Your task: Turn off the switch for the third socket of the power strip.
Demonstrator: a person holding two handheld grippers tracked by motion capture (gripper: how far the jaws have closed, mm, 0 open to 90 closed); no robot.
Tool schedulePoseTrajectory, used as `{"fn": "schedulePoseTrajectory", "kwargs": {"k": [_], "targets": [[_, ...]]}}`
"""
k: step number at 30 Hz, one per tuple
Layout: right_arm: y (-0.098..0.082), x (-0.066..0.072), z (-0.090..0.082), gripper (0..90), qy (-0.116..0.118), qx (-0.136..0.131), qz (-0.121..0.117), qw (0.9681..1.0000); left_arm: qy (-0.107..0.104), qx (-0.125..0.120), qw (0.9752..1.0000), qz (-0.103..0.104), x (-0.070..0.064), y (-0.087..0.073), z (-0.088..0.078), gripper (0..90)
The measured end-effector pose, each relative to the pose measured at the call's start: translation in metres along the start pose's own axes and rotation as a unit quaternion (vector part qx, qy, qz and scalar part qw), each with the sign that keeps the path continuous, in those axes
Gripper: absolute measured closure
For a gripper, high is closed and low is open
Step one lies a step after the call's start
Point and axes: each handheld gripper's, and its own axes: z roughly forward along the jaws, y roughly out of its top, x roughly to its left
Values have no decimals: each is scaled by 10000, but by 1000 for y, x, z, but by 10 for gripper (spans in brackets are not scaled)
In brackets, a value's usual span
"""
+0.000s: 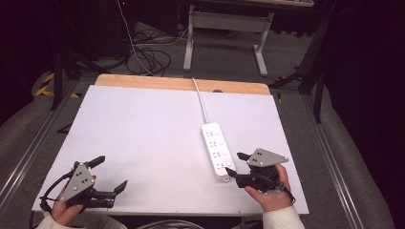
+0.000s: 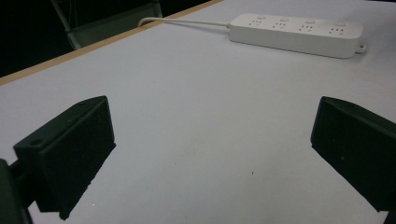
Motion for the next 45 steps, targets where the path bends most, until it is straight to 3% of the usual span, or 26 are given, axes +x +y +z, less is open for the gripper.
{"fn": "schedulePoseTrajectory", "kwargs": {"k": [4, 19, 30, 34, 45], "targets": [[9, -5, 4, 394, 173, 72, 128, 9997, -9, 11, 10000, -1, 0, 0, 0, 1], [32, -15, 15, 433, 63, 213, 27, 9997, -44, 28, 10000, 46, 0, 0, 0, 1], [36, -31, 24, 460, 118, 197, 401, 9989, -60, 35, 10000, 26, 0, 0, 0, 1], [37, -36, 29, 472, -26, 274, 449, 9986, -61, 37, 10000, 34, 0, 0, 0, 2], [38, -48, 44, 517, -151, 441, 528, 9975, -67, 43, 10000, 29, 0, 0, 0, 1]]}}
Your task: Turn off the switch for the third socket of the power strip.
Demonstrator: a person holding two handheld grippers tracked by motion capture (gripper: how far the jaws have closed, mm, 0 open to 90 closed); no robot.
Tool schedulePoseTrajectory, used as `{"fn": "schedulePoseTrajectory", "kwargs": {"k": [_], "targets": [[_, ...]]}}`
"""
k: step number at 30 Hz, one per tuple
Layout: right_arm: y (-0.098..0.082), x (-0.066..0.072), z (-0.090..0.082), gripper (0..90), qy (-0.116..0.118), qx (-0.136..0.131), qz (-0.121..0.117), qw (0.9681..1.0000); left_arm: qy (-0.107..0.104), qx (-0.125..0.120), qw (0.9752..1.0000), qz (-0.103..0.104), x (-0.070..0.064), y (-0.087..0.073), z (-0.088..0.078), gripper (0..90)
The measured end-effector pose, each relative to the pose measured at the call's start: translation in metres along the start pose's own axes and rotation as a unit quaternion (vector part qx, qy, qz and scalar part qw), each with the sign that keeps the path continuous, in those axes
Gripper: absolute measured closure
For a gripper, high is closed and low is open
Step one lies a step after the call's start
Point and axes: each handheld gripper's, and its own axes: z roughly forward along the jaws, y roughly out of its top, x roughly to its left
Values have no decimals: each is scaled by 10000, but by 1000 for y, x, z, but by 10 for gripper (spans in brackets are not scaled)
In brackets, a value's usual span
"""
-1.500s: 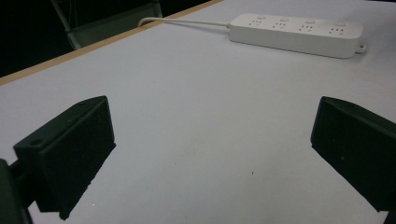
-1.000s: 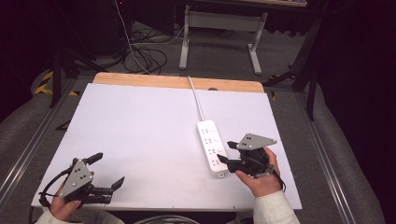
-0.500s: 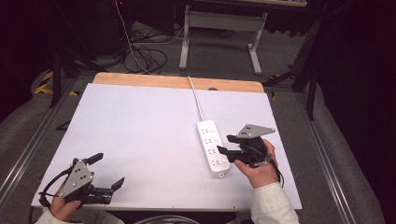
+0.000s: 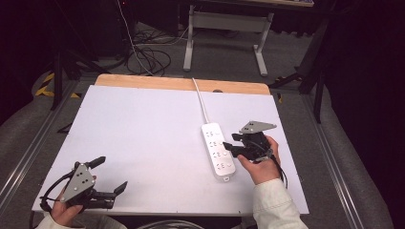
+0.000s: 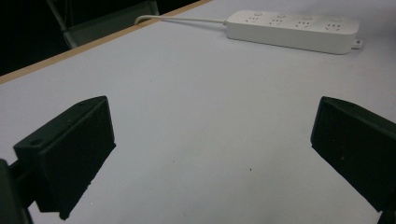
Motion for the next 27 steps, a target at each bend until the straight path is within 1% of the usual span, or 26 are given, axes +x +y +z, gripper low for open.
{"fn": "schedulePoseTrajectory", "kwargs": {"k": [5, 9, 14, 16, 17, 18, 20, 22, 27], "targets": [[0, -3, 6, 525, -31, 114, -31, 9999, 3, 4, 10000, 12, 0, 0, 0, 1], [1, -3, 9, 563, -41, 182, -53, 9998, 2, 6, 10000, 11, 0, 0, 0, 1], [0, -4, 11, 733, 41, 284, -83, 9996, -8, 10, 10000, 3, 0, 0, 0, 2], [0, -4, 13, 790, 111, 332, -84, 9994, -5, 10, 10000, 3, 0, 0, 0, 1], [0, -4, 13, 790, 111, 332, -84, 9994, -4, 14, 10000, 3, 0, 0, 0, 1], [0, -5, 15, 852, 159, 397, -85, 9990, -1, 16, 10000, 5, 0, 0, 0, 2], [0, -5, 16, 896, 183, 462, -111, 9987, -5, 15, 10000, 3, 0, 0, 0, 2], [0, -4, 18, 900, 226, 516, -113, 9983, -4, 18, 10000, 4, 0, 0, 0, 2], [-1, -3, 24, 900, 237, 674, -156, 9973, -7, 21, 10000, 3, 0, 0, 0, 1]]}}
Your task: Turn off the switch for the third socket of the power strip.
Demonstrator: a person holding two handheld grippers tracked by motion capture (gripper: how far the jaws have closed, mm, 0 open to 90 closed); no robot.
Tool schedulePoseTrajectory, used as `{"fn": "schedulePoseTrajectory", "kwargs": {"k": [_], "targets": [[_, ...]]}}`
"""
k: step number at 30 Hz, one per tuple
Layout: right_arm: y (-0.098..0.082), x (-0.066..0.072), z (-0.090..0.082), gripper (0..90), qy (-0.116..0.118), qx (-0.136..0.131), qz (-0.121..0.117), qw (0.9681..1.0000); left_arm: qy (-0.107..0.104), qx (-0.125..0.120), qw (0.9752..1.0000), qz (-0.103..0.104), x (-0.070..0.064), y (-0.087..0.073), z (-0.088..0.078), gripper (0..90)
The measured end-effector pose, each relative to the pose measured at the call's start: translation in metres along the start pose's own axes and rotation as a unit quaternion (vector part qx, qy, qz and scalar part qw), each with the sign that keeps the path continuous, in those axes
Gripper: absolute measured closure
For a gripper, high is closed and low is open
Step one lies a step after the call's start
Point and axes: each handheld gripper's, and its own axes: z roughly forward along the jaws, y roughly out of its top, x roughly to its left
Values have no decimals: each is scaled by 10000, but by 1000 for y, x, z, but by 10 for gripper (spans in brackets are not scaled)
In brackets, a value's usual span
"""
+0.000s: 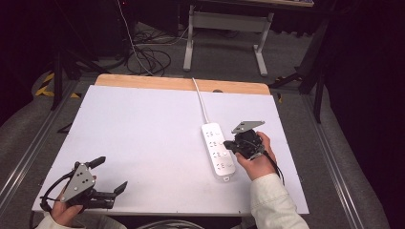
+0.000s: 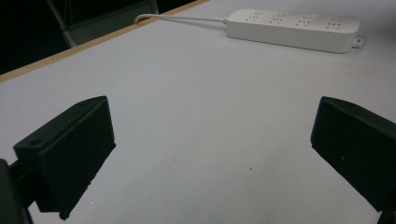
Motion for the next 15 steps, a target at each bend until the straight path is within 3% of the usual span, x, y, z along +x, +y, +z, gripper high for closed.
{"fn": "schedulePoseTrajectory", "kwargs": {"k": [15], "targets": [[0, 0, 15, 900, -9, 436, -72, 9990, 16, 16, 10000, 0, 0, 0, 0, 1]]}}
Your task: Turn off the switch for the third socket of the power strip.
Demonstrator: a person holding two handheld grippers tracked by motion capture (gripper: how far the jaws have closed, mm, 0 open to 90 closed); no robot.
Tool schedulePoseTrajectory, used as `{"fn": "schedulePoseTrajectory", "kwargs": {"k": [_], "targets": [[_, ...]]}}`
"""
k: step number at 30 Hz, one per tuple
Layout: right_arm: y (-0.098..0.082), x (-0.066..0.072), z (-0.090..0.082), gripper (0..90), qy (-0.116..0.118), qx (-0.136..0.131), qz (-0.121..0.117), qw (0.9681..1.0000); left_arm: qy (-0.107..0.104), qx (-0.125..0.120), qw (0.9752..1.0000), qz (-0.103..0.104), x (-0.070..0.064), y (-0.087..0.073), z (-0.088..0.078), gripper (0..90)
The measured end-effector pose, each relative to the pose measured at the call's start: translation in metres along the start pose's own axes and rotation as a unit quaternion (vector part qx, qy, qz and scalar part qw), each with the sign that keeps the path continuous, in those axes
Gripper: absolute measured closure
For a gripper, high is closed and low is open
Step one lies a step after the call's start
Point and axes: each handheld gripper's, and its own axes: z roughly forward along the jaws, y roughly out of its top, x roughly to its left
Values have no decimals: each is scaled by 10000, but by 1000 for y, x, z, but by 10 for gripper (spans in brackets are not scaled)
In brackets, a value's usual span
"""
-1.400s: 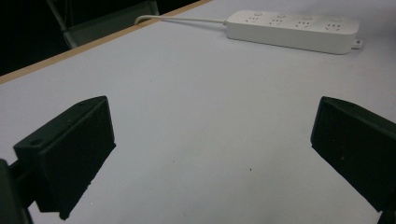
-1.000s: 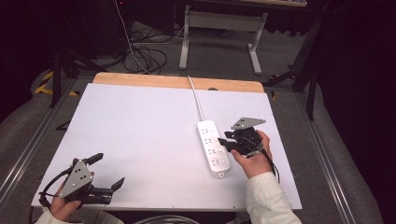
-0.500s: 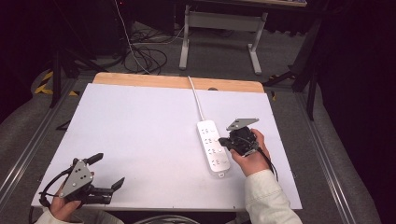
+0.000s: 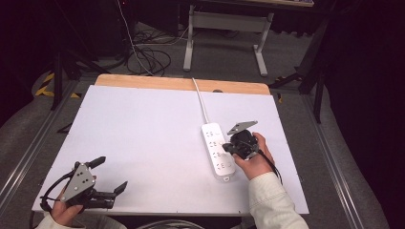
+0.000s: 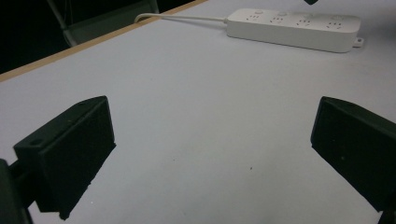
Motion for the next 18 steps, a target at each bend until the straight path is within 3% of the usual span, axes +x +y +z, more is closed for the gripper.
{"fn": "schedulePoseTrajectory", "kwargs": {"k": [18], "targets": [[0, 3, 10, 900, -30, 399, -58, 9992, -11, 20, 10000, 20, 0, 0, 0, 1]]}}
